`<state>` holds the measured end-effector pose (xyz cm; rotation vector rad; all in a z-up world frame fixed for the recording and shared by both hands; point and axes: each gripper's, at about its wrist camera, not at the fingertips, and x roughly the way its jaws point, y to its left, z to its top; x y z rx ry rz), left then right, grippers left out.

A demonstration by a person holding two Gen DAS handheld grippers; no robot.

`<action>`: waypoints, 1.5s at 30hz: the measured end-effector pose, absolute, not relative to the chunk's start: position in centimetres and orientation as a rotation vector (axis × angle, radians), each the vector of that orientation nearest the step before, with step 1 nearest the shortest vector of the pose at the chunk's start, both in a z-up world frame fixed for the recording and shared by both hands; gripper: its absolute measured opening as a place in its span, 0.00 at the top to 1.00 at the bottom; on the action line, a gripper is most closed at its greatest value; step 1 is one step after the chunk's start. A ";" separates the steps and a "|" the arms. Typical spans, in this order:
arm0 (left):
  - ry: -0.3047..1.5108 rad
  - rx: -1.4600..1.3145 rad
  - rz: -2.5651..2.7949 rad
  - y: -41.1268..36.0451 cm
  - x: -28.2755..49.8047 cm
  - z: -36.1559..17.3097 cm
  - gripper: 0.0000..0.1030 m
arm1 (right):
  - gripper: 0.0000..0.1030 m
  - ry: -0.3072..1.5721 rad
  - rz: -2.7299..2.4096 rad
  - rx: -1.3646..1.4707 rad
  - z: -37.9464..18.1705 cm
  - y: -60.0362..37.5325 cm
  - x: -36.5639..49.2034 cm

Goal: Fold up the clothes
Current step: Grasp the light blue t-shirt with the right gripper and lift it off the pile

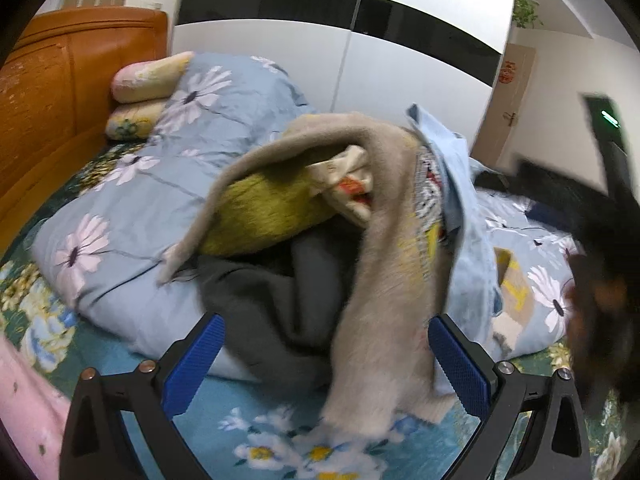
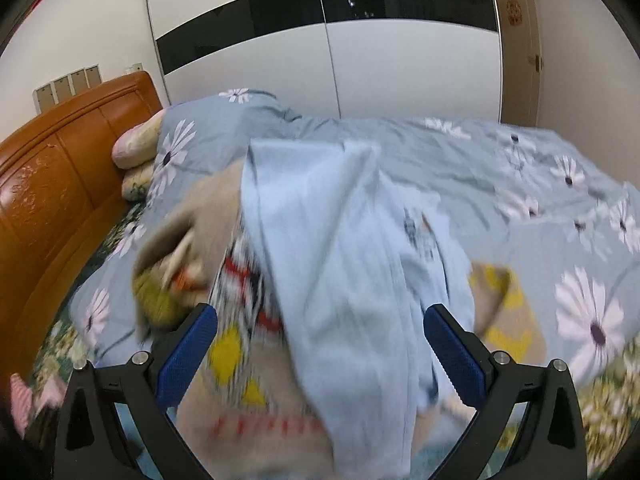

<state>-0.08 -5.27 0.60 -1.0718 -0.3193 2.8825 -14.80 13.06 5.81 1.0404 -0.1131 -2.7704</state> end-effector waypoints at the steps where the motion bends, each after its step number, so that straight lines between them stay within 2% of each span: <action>1: -0.316 -1.077 2.889 -5.7 0.4 0.5 0.00 | 0.00 -0.102 -2.773 1.035 6.0 12.5 -15.9; 2: -0.310 -1.088 2.903 -6.2 1.0 0.4 0.00 | 0.01 -0.091 -2.776 1.029 6.1 12.0 -17.0; 4: -0.291 -1.107 2.915 -6.9 1.8 0.3 0.00 | 0.09 -0.078 -2.781 1.030 6.2 11.0 -19.0; 6: -0.259 -1.118 2.925 -7.6 2.7 0.2 0.00 | 0.36 -0.093 -2.755 1.119 5.7 10.7 -20.9; 7: -0.267 -1.115 2.922 -7.7 2.9 0.3 0.00 | 0.44 -0.106 -2.744 1.162 5.4 10.7 -21.8; 8: -0.275 -1.113 2.918 -7.8 3.2 0.4 0.00 | 0.64 -0.131 -2.744 1.200 5.4 11.0 -22.3; 9: -0.282 -1.111 2.914 -8.0 3.4 0.6 0.00 | 0.92 -0.143 -2.768 1.226 5.6 11.6 -22.5; 15: -0.327 -1.099 2.890 -8.8 4.9 1.2 0.00 | 0.94 -0.239 -2.860 1.205 9.9 17.3 -20.4; 24: -0.388 -0.991 2.816 -8.8 8.8 4.3 0.00 | 0.94 -0.313 -3.033 1.029 21.5 25.6 -9.1; 32: -0.389 -0.898 2.728 -7.7 14.2 6.8 0.00 | 0.94 -0.146 -3.189 0.936 30.9 30.1 5.3; 37: -0.378 -0.878 2.720 -7.6 16.3 7.7 0.00 | 0.94 -0.042 -3.168 0.785 36.6 28.1 12.8; 41: -0.370 -0.863 2.713 -7.6 18.1 8.3 0.00 | 0.94 -0.093 -3.047 0.831 36.0 25.3 12.7; 45: -0.353 -0.878 2.724 -8.1 19.4 8.5 0.00 | 0.94 -0.129 -2.871 1.136 27.2 21.5 7.6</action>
